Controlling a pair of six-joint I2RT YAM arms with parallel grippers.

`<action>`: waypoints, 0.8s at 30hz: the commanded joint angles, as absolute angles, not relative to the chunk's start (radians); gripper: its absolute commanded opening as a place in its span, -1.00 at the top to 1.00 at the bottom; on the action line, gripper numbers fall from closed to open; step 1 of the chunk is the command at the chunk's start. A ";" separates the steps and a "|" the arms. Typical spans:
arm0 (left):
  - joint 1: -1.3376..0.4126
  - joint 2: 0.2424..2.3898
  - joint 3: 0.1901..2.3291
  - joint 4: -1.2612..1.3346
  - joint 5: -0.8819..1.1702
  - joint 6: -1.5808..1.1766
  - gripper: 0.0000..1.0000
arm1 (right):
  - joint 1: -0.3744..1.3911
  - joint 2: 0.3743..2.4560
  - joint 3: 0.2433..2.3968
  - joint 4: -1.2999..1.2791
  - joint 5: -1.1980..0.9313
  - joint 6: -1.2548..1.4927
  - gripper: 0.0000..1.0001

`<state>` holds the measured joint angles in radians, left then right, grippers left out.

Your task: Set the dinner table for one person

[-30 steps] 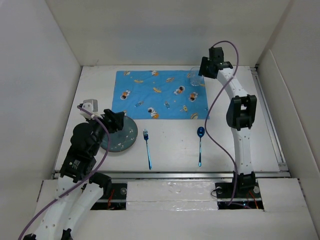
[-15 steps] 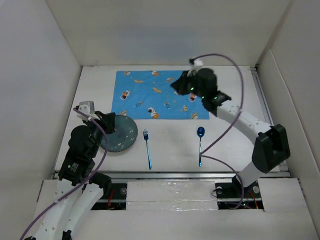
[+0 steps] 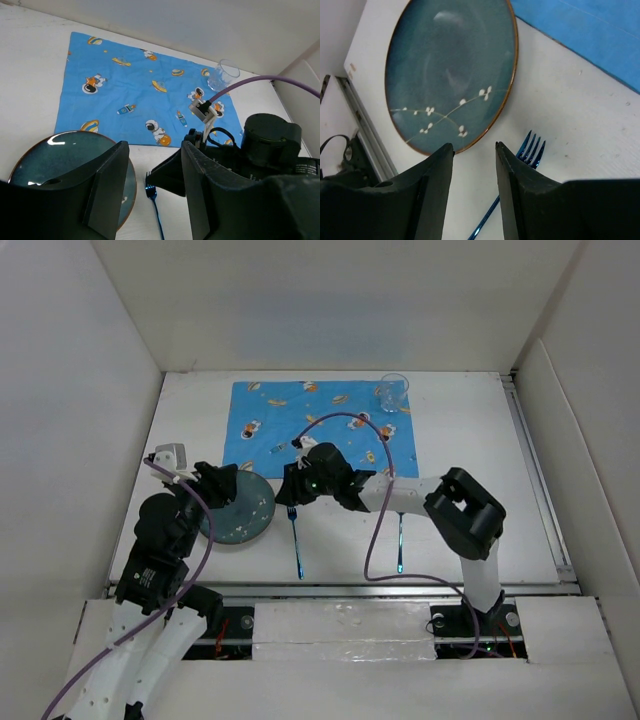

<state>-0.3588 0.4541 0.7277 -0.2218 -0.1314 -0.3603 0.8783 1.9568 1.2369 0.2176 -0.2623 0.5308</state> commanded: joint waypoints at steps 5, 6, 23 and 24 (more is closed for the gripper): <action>-0.364 0.463 0.729 -0.181 -0.117 -0.354 0.12 | 0.884 2.066 1.409 0.229 -0.183 0.548 0.08; -0.364 0.465 0.729 -0.183 -0.114 -0.354 0.12 | 0.884 2.095 1.428 0.222 -0.180 0.545 0.08; -0.364 0.456 0.729 -0.181 -0.100 -0.353 0.11 | 0.893 2.270 1.566 0.139 -0.233 0.574 0.40; -0.364 0.454 0.729 -0.179 -0.097 -0.353 0.11 | 0.893 2.278 1.566 0.140 -0.236 0.577 0.45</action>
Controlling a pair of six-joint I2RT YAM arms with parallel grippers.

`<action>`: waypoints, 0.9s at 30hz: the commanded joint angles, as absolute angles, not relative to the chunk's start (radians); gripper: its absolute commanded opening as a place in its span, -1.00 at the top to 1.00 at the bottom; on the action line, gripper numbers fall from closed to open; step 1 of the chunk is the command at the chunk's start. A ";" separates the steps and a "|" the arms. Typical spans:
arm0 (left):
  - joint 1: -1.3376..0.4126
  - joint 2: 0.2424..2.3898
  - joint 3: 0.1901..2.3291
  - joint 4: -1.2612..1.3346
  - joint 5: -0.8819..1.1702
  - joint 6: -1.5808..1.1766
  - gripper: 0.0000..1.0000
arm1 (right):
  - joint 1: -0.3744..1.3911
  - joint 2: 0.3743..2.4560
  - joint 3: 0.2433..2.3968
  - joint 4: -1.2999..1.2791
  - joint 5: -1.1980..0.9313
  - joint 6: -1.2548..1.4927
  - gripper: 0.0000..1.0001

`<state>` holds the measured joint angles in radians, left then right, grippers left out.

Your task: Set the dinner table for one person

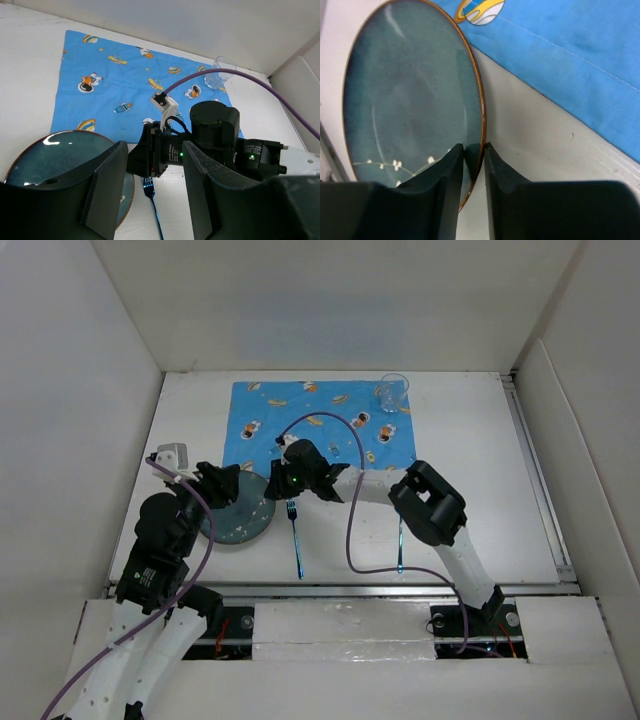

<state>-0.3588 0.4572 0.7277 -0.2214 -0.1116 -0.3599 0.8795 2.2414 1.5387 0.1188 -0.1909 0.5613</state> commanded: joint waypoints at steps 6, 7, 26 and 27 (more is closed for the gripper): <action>-0.364 0.457 0.727 -0.179 -0.098 -0.354 0.11 | 0.893 2.324 1.572 0.170 -0.301 0.609 0.37; -0.364 0.454 0.727 -0.178 -0.097 -0.354 0.11 | 0.893 2.327 1.577 0.167 -0.305 0.609 0.33; -0.364 0.457 0.729 -0.175 -0.112 -0.356 0.10 | 0.721 1.971 1.481 0.535 -0.505 0.824 1.00; -0.364 0.460 0.730 -0.179 -0.118 -0.356 0.10 | 0.698 1.944 1.459 0.560 -0.508 0.865 1.00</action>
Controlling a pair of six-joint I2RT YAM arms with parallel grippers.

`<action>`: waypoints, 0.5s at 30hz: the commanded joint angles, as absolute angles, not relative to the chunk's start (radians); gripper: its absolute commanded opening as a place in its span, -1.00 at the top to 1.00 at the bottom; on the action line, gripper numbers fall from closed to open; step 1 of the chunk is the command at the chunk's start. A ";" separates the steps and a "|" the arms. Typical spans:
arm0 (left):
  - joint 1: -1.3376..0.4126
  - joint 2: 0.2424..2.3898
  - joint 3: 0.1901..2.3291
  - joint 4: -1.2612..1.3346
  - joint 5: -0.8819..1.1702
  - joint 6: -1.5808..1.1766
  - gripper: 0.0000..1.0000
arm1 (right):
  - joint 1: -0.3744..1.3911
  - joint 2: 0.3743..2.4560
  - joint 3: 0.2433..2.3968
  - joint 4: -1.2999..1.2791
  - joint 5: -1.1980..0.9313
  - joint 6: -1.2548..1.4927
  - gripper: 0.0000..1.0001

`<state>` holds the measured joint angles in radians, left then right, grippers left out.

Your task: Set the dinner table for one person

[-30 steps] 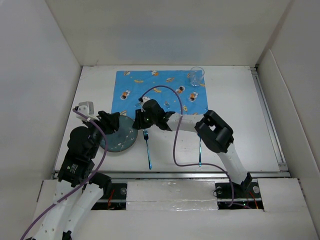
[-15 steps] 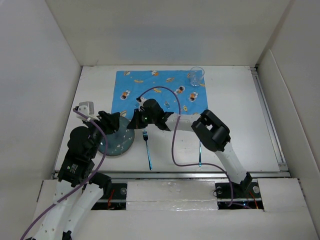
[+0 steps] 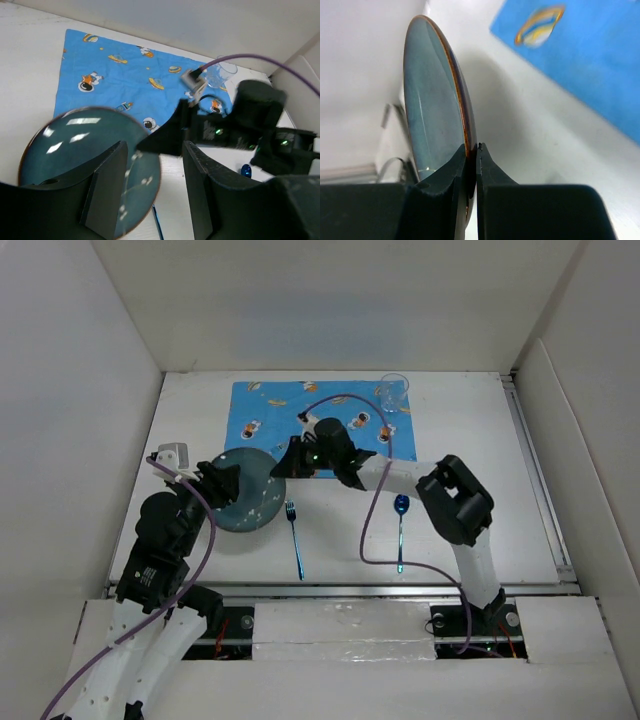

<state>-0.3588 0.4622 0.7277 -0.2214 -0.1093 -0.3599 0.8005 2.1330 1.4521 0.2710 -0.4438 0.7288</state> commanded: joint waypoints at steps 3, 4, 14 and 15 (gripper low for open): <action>-0.364 0.454 0.729 -0.178 -0.104 -0.356 0.10 | 0.608 1.927 1.402 0.609 -0.483 0.903 1.00; -0.364 0.453 0.727 -0.175 -0.103 -0.356 0.10 | 0.586 1.931 1.393 0.609 -0.479 0.913 1.00; -0.364 0.476 0.733 -0.186 -0.098 -0.354 0.10 | 0.427 2.045 1.391 0.749 -0.416 1.103 1.00; -0.364 0.468 0.732 -0.183 -0.103 -0.353 0.09 | 0.426 2.051 1.394 0.738 -0.405 1.103 1.00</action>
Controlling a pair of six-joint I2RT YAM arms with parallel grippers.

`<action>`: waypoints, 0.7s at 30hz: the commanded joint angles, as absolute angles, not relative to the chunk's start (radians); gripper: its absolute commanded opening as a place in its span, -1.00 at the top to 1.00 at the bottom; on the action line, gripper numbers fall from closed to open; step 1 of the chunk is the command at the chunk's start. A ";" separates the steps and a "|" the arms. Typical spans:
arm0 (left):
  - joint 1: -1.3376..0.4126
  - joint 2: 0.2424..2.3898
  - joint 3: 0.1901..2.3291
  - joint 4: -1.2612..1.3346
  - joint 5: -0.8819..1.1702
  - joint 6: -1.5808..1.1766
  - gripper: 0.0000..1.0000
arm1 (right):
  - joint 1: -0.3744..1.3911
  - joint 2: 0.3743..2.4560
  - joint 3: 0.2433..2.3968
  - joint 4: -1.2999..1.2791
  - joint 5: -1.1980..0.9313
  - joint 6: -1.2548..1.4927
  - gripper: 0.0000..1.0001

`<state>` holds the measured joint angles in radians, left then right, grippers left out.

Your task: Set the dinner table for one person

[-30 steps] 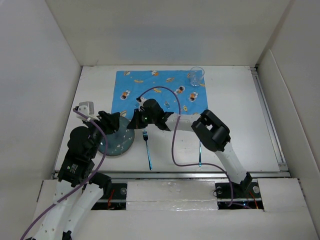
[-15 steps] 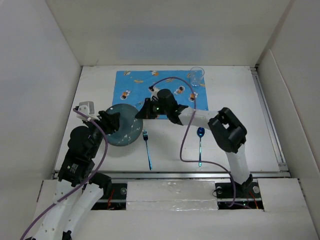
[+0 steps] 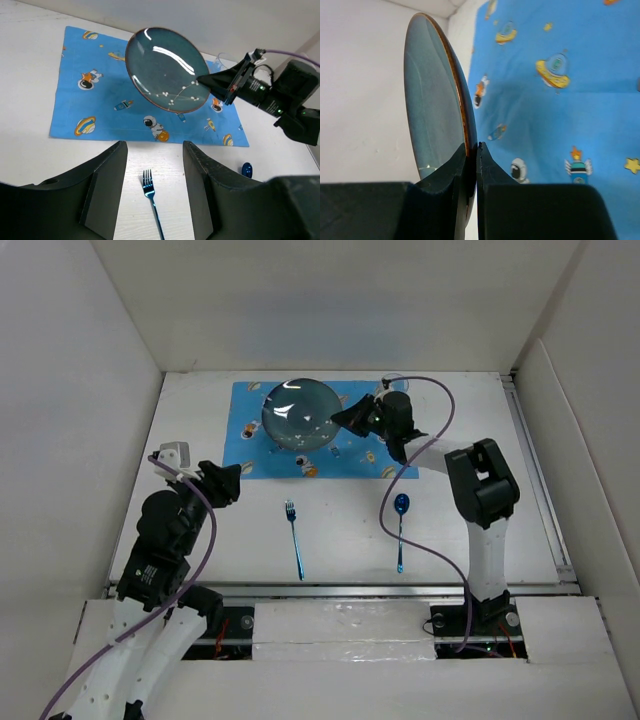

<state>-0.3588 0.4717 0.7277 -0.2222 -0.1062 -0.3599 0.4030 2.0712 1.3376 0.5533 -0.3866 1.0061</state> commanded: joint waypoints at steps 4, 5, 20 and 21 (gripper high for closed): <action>-0.364 0.463 0.730 -0.183 -0.112 -0.353 0.10 | 0.399 2.089 1.400 0.721 -0.388 1.127 1.00; -0.364 0.463 0.730 -0.180 -0.106 -0.353 0.10 | 0.388 2.094 1.414 0.701 -0.359 1.123 1.00; -0.364 0.480 0.732 -0.184 -0.115 -0.354 0.09 | 0.388 2.203 1.491 0.588 -0.252 1.121 1.00; -0.364 0.479 0.732 -0.186 -0.114 -0.354 0.09 | 0.388 2.210 1.494 0.584 -0.255 1.118 1.00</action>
<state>-0.3588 0.4747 0.7277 -0.2218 -0.1085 -0.3599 0.3908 2.2356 1.4189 0.4160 -0.2390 1.0710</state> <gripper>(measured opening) 0.451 0.113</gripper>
